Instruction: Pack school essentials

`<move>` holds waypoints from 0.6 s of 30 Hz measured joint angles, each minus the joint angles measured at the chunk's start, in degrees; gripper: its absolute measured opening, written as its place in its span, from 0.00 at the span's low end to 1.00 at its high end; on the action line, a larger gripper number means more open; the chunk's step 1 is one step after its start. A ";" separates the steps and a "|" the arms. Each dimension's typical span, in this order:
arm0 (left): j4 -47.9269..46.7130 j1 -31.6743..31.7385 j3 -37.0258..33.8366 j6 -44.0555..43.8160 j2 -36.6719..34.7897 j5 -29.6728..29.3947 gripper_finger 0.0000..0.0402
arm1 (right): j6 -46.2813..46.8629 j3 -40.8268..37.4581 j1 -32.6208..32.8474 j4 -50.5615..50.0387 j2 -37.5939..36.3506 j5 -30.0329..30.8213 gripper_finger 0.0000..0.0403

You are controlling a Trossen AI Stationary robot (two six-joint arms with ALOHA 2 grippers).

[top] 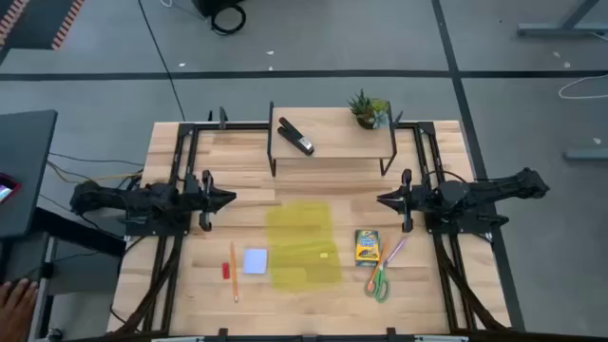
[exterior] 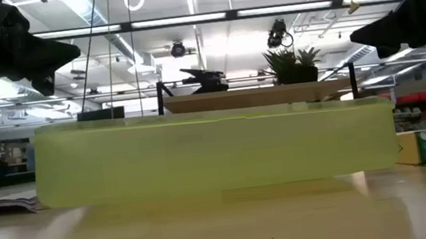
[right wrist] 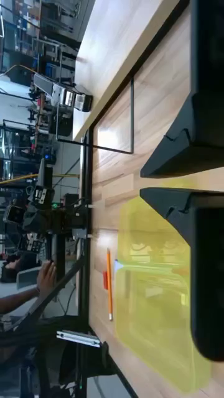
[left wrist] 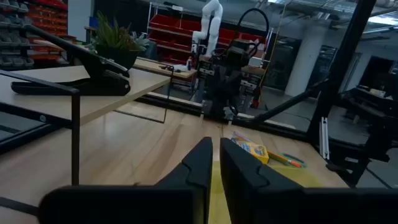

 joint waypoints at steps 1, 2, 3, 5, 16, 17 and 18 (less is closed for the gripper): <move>0.00 0.00 -0.02 -0.02 0.00 0.00 0.09 | 0.00 -0.01 0.00 0.00 -0.01 0.00 0.10; 0.00 0.00 0.00 -0.02 0.00 0.00 0.08 | 0.00 0.00 0.01 0.00 -0.01 0.00 0.10; 0.00 -0.01 0.00 0.00 0.00 0.00 0.08 | 0.00 0.00 0.01 0.00 -0.01 0.00 0.10; 0.00 0.00 -0.02 -0.02 0.00 0.00 0.08 | 0.00 -0.01 0.01 -0.01 0.01 0.00 0.10; 0.00 0.00 0.00 -0.02 0.00 0.00 0.10 | 0.00 -0.01 -0.01 0.00 0.00 0.00 0.10; 0.00 -0.01 -0.01 -0.01 0.00 0.00 0.10 | 0.00 0.00 0.01 -0.02 -0.01 0.00 0.10; 0.00 -0.02 -0.01 0.00 0.00 0.00 0.10 | 0.00 0.00 -0.01 -0.02 -0.01 -0.02 0.10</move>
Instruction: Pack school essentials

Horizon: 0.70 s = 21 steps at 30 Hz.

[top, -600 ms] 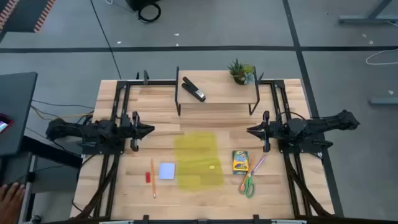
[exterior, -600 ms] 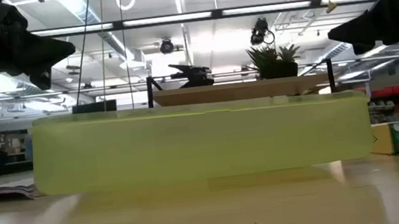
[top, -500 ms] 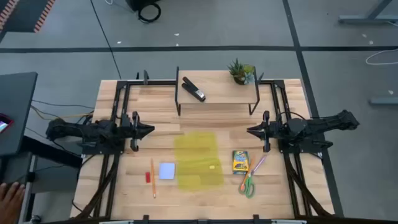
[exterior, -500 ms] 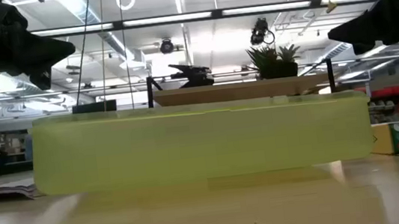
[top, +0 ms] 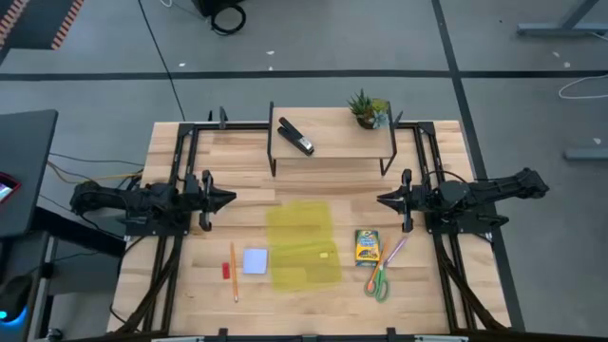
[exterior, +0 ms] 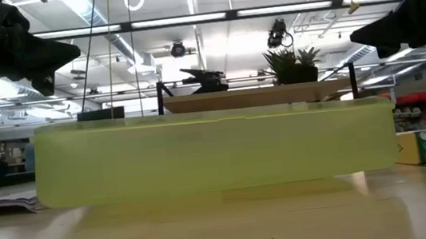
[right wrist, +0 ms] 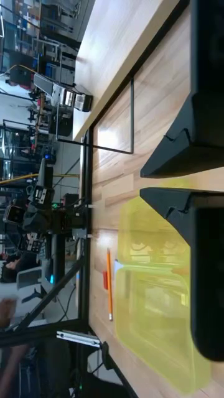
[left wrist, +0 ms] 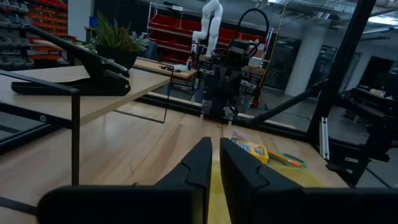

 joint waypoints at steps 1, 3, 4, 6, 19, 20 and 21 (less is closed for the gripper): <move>0.00 0.01 0.00 -0.01 0.00 0.00 0.10 | 0.00 0.00 0.00 0.00 0.02 0.02 0.10; 0.00 0.01 0.00 -0.01 0.00 0.00 0.10 | 0.00 0.00 0.02 0.02 0.01 0.02 0.10; 0.00 0.01 -0.01 0.01 0.00 0.00 0.09 | 0.00 0.00 0.00 0.02 0.00 0.02 0.10; 0.00 0.00 -0.01 -0.02 0.00 0.00 0.08 | -0.01 -0.01 0.01 0.02 0.01 0.02 0.10; 0.00 0.00 -0.01 0.00 0.00 0.00 0.10 | 0.00 0.00 0.02 0.02 0.00 0.00 0.10; 0.00 0.00 -0.01 -0.02 0.00 0.00 0.10 | 0.00 0.00 0.02 0.02 0.00 0.02 0.10; 0.00 0.02 -0.01 -0.02 0.00 0.00 0.10 | 0.00 0.00 0.02 0.02 0.00 0.02 0.10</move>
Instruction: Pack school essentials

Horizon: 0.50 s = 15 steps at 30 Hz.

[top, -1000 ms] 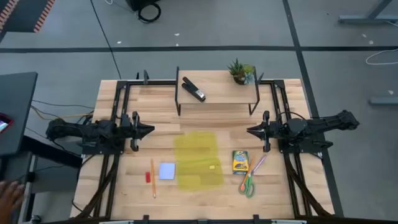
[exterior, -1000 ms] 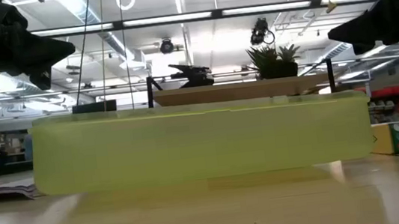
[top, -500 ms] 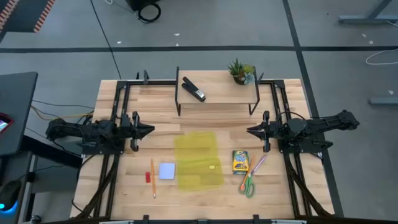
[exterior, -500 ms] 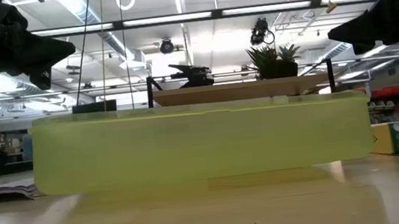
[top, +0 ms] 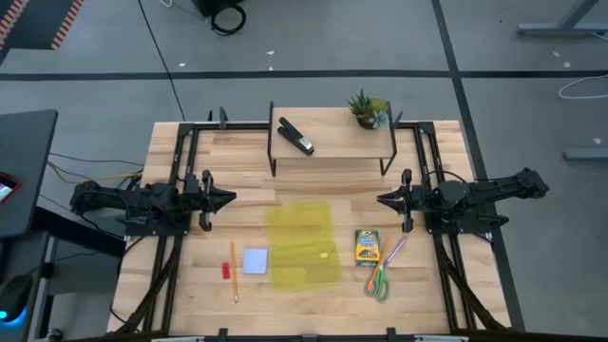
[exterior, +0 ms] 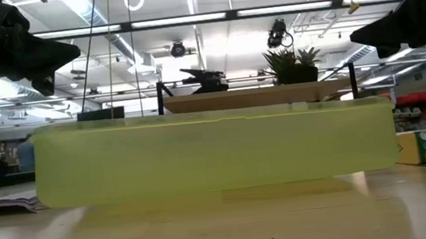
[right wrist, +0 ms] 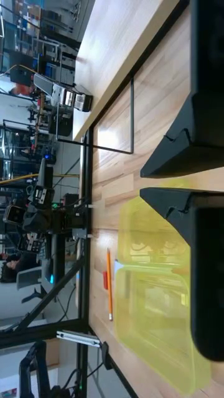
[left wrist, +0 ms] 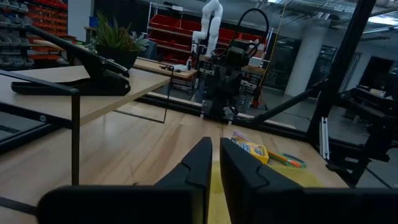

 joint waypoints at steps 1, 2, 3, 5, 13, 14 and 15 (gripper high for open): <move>0.00 0.00 0.02 0.02 0.00 0.00 0.10 | 0.00 0.00 0.00 0.00 0.00 0.00 0.10; 0.00 0.00 0.00 0.02 0.00 0.00 0.10 | 0.00 -0.02 0.00 0.00 0.02 0.00 0.10; 0.00 0.00 -0.01 0.00 0.00 0.00 0.10 | 0.00 0.00 -0.02 0.00 0.01 0.00 0.10; 0.08 -0.02 0.02 0.00 0.00 0.00 0.09 | 0.00 -0.01 0.00 -0.01 0.00 0.00 0.10; 1.56 0.41 0.02 -11.43 0.00 -2.22 0.09 | 0.00 0.00 -0.02 0.00 0.00 0.00 0.10; 1.61 0.58 0.02 -12.01 0.00 -3.11 0.09 | 0.00 0.00 -0.02 0.00 0.01 0.00 0.10; 1.92 0.78 0.02 -13.32 0.00 -3.46 0.09 | 0.00 -0.01 -0.01 0.00 0.01 0.00 0.10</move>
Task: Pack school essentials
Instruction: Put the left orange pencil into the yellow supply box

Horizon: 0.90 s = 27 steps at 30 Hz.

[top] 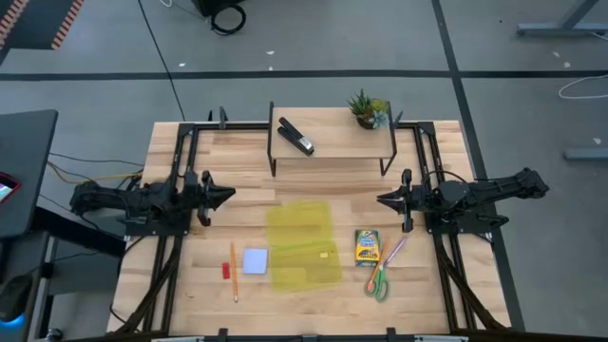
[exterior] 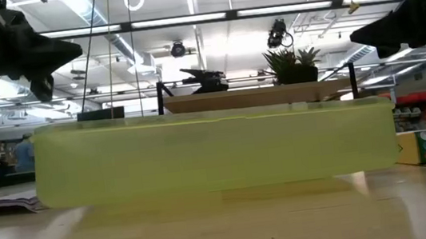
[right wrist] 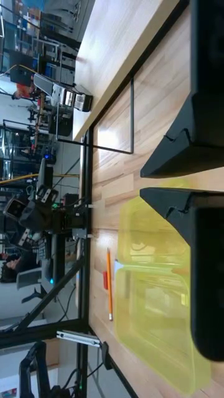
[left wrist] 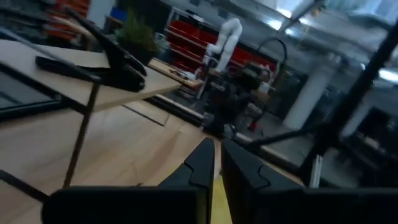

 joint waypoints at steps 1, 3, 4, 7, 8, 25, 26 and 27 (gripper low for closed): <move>0.31 0.03 0.00 -2.66 0.00 -0.06 0.09 | 0.00 0.00 -0.01 0.00 -0.01 0.00 0.10; 0.11 0.03 0.00 -9.95 0.00 -0.07 0.09 | -0.02 0.01 -0.01 0.00 -0.01 0.00 0.10; 0.16 0.03 0.00 -13.84 0.00 -0.08 0.08 | 0.00 0.01 -0.01 0.00 0.01 0.00 0.10; 0.28 0.03 0.00 -24.17 0.00 0.24 0.07 | 0.00 0.01 -0.01 -0.02 0.00 0.00 0.10; 0.52 0.03 0.00 -26.30 0.00 0.96 0.07 | 0.00 0.01 -0.01 0.00 0.01 0.00 0.10; -39.44 -2.65 26.83 -27.79 12.10 5.04 0.09 | 0.00 -0.01 -0.01 0.00 -0.01 0.00 0.10; -42.27 -2.94 28.50 -29.36 13.91 6.44 0.09 | 0.00 0.01 -0.01 0.00 -0.01 0.00 0.10; -44.98 -3.31 30.01 -30.69 15.71 7.93 0.08 | 0.00 0.01 0.00 0.00 0.01 0.00 0.10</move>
